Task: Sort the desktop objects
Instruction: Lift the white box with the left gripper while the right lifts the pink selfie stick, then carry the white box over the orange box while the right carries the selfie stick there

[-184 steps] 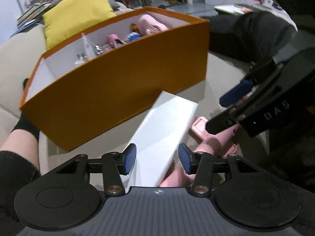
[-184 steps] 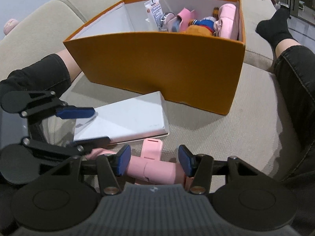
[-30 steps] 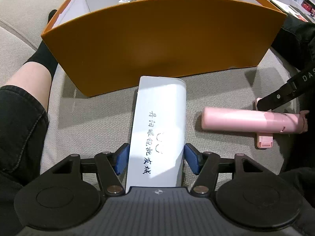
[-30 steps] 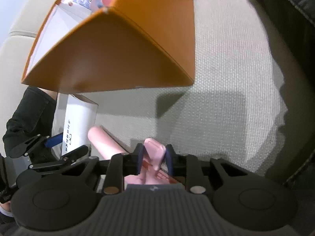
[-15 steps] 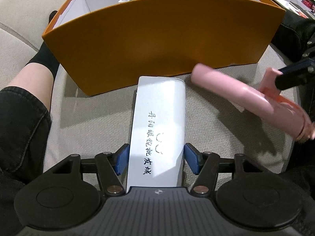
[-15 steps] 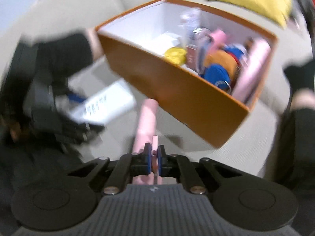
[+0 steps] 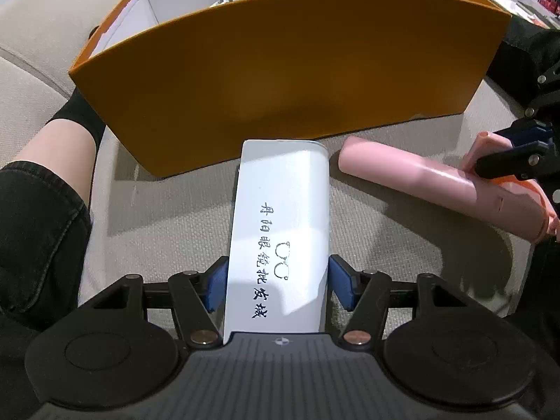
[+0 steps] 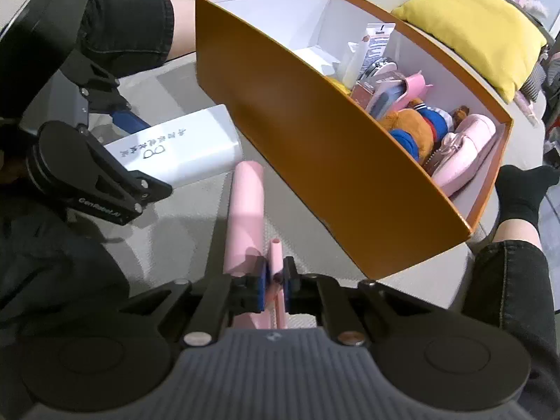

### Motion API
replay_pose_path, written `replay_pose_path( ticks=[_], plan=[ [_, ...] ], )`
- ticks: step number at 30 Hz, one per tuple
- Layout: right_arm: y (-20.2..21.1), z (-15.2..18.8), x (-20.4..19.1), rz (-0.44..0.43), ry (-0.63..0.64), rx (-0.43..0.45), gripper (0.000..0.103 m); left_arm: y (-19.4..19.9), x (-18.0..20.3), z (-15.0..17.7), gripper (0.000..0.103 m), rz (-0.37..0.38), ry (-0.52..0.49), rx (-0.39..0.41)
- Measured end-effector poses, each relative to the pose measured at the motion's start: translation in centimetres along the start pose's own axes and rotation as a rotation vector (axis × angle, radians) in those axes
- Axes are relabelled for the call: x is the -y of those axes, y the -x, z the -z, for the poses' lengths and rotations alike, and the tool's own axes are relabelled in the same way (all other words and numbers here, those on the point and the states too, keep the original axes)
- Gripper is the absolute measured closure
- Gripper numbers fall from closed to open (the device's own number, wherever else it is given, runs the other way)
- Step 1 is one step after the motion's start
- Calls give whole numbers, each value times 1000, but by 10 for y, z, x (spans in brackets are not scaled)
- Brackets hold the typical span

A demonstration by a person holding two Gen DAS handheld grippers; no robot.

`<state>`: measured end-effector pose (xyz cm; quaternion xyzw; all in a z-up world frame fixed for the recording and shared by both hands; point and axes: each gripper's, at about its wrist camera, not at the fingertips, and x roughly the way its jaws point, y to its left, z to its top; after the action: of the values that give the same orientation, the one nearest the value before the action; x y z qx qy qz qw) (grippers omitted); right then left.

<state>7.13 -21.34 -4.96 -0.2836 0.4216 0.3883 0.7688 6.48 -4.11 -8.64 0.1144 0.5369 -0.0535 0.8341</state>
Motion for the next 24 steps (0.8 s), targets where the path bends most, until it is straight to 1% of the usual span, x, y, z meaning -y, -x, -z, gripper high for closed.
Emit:
replay_pose_path(
  ticks=[3, 5, 7, 9, 16, 19, 22, 24],
  plan=[
    [6, -2, -5, 23, 77, -12, 97, 4, -2, -1, 34, 29, -9, -8],
    [13, -2, -9, 33, 133, -15, 97, 11, -2, -1, 34, 66, -34, -7],
    [19, -4, -13, 34, 195, -17, 97, 22, -3, -2, 34, 98, -53, -1],
    [31, -7, -16, 40, 242, -14, 97, 37, -5, -4, 34, 114, -72, 13],
    [86, -26, -6, 45, 278, 52, 97, 97, -24, -15, 34, 149, -120, 92],
    [109, -38, -2, 86, 300, 93, 97, 117, -33, -29, 34, 150, -172, 119],
    [131, -51, 6, 167, 324, 140, 97, 129, -37, -49, 34, 174, -227, 121],
    [138, -62, 17, 237, 316, 170, 97, 138, -34, -67, 34, 143, -312, 143]
  ],
)
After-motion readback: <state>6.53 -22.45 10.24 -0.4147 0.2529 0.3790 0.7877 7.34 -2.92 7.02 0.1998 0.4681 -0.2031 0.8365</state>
